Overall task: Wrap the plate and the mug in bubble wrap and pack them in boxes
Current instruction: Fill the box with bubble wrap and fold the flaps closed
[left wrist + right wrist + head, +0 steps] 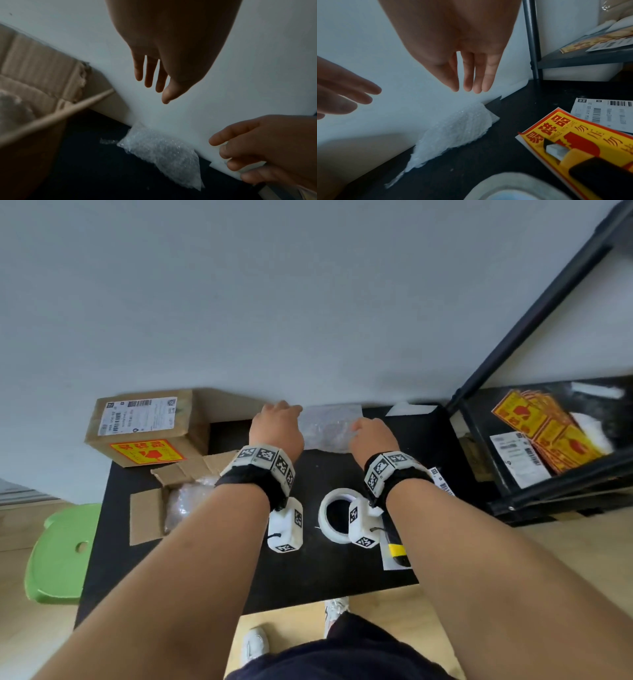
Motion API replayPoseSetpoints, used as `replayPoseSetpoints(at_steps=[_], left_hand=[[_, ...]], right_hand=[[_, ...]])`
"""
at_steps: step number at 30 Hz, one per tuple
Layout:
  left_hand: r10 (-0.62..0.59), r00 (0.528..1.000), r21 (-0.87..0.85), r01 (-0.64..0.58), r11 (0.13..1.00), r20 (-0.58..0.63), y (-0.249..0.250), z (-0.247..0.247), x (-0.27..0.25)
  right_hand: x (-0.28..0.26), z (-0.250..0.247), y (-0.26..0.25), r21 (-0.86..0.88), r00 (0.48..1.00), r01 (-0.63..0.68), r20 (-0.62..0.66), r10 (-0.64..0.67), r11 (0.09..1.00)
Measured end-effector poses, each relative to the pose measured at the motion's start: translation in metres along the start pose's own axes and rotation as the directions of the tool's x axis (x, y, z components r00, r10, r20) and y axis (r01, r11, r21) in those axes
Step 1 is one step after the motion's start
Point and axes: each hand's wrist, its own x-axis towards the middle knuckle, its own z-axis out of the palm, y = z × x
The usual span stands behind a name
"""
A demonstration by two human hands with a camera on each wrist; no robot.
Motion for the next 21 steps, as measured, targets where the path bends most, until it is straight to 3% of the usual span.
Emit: replayPoseSetpoints(at_steps=[6,13,21], left_hand=[[-0.040,0.986,0.163,0.013,0.987,0.163,0.024,0.055,0.036],[-0.148,0.889,0.188,0.072,0.980,0.433,0.021,0.094,0.060],[-0.165,0.859,0.128,0.117,0.985,0.484,0.029,0.098,0.058]], right_hand=[[0.053,0.007,0.037,0.016,0.991,-0.079,0.110,0.076,0.997],[0.098,0.027,0.044,0.017,0.962,-0.154,0.230,0.146,0.988],[0.113,0.037,0.037,0.028,0.942,-0.211,0.272,0.196,0.977]])
